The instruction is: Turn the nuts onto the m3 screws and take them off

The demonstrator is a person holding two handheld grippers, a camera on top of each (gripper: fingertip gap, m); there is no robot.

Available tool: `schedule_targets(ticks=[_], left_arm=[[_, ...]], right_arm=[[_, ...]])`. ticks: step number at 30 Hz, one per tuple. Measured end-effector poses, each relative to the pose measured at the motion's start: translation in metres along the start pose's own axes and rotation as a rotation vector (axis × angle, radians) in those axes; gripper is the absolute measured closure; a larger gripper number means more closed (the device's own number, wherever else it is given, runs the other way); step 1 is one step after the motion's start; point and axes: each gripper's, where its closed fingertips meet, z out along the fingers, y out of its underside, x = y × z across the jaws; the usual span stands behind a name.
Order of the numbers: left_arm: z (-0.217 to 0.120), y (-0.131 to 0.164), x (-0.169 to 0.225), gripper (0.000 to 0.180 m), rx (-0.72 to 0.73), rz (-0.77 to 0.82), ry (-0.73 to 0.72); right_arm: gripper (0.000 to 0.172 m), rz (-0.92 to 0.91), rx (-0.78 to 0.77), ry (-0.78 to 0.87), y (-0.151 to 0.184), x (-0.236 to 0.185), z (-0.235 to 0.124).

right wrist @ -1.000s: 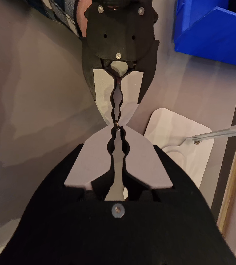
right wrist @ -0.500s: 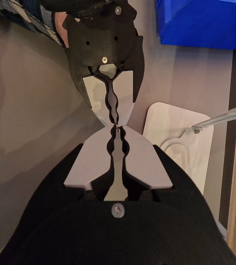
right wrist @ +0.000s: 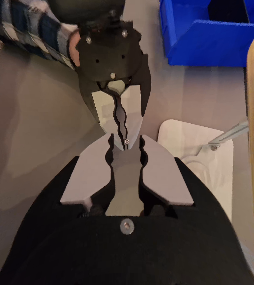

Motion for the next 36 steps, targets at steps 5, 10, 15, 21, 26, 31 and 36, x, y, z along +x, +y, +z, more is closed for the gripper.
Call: schedule_targets(ticks=[5, 10, 15, 21, 26, 31, 36], left_arm=[[-0.004, -0.007, 0.000, 0.177, 0.044, -0.028, 0.015], [-0.005, -0.009, 0.001, 0.177, 0.053, -0.026, 0.023], [-0.007, -0.014, 0.004, 0.177, 0.079, -0.020, 0.032], [-0.008, -0.016, 0.005, 0.177, 0.096, -0.029, 0.039], [-0.008, -0.016, 0.005, 0.177, 0.097, -0.032, 0.042], [-0.008, -0.017, 0.005, 0.177, 0.098, -0.033, 0.044], [-0.008, -0.016, 0.005, 0.177, 0.098, -0.034, 0.045]], right_arm=[[0.123, 0.076, 0.199, -0.069, -0.009, -0.007, -0.002], [0.132, 0.086, 0.264, -0.053, -0.007, -0.008, -0.002], [0.146, 0.120, 0.348, -0.062, -0.010, -0.004, -0.006], [0.150, 0.127, 0.390, -0.081, -0.011, -0.005, -0.006], [0.151, 0.127, 0.412, -0.092, -0.011, -0.006, -0.007], [0.152, 0.123, 0.420, -0.100, -0.011, -0.009, -0.007], [0.152, 0.120, 0.421, -0.096, -0.010, -0.009, -0.008]])
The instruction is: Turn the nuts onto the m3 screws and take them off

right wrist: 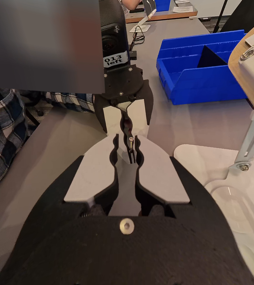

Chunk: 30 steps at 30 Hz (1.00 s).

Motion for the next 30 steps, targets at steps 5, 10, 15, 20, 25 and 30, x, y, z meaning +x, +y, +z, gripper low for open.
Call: schedule_targets(ticks=[5, 10, 15, 20, 25, 30], left_arm=[[0.0000, 0.0004, -0.0003, 0.177, 0.001, -0.003, 0.001], [0.0003, 0.0008, -0.0005, 0.177, -0.001, -0.002, 0.000], [0.0006, 0.0009, -0.0005, 0.177, 0.000, -0.004, 0.001], [0.0009, 0.0011, -0.0005, 0.177, 0.000, -0.005, 0.002], [0.0016, 0.0016, -0.0001, 0.177, -0.003, -0.003, 0.003], [0.0015, 0.0008, 0.0000, 0.177, -0.001, -0.003, 0.003]], right_arm=[[0.152, -0.003, 0.005, -0.002, 0.0000, -0.0007, -0.0010], [0.152, 0.000, 0.007, -0.002, 0.0008, -0.0008, -0.0016], [0.152, 0.000, 0.011, 0.002, 0.0015, -0.0006, -0.0034], [0.152, -0.002, 0.012, 0.007, 0.0021, -0.0008, -0.0043], [0.150, 0.001, 0.023, 0.018, 0.0008, 0.0010, -0.0056], [0.145, -0.001, 0.022, 0.006, 0.0015, -0.0004, -0.0020]])
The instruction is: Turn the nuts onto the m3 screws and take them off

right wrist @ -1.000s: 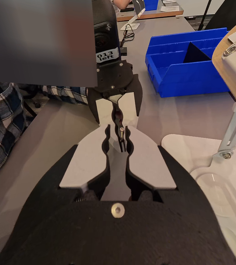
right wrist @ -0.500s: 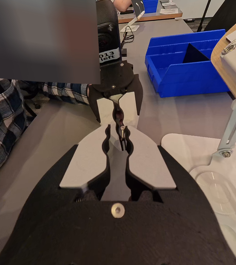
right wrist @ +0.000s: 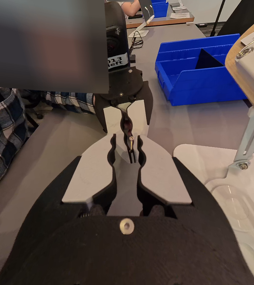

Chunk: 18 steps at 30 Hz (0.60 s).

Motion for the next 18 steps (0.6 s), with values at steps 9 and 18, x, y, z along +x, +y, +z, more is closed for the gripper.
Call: schedule_targets(ticks=[9, 18], left_arm=[[-0.0002, -0.0002, -0.0004, 0.177, 0.002, -0.002, 0.000], [0.0006, -0.0007, 0.0004, 0.177, 0.002, -0.002, 0.003]], right_arm=[[0.147, -0.006, 0.001, -0.003, 0.0001, -0.0023, -0.0020], [0.141, -0.011, 0.018, -0.004, -0.0018, -0.0038, -0.0013]])
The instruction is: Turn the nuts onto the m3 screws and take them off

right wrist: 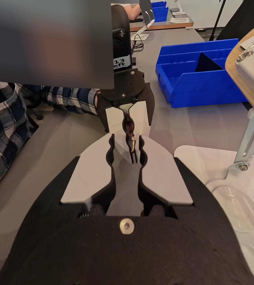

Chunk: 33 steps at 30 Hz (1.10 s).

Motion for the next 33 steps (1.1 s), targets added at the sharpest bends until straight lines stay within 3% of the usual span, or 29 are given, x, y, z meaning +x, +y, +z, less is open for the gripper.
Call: schedule_targets(ticks=[33], left_arm=[[-0.001, -0.001, -0.001, 0.177, 0.021, -0.029, 0.013]], right_arm=[[0.139, -0.014, 0.025, -0.004, 0.004, -0.004, -0.005]])
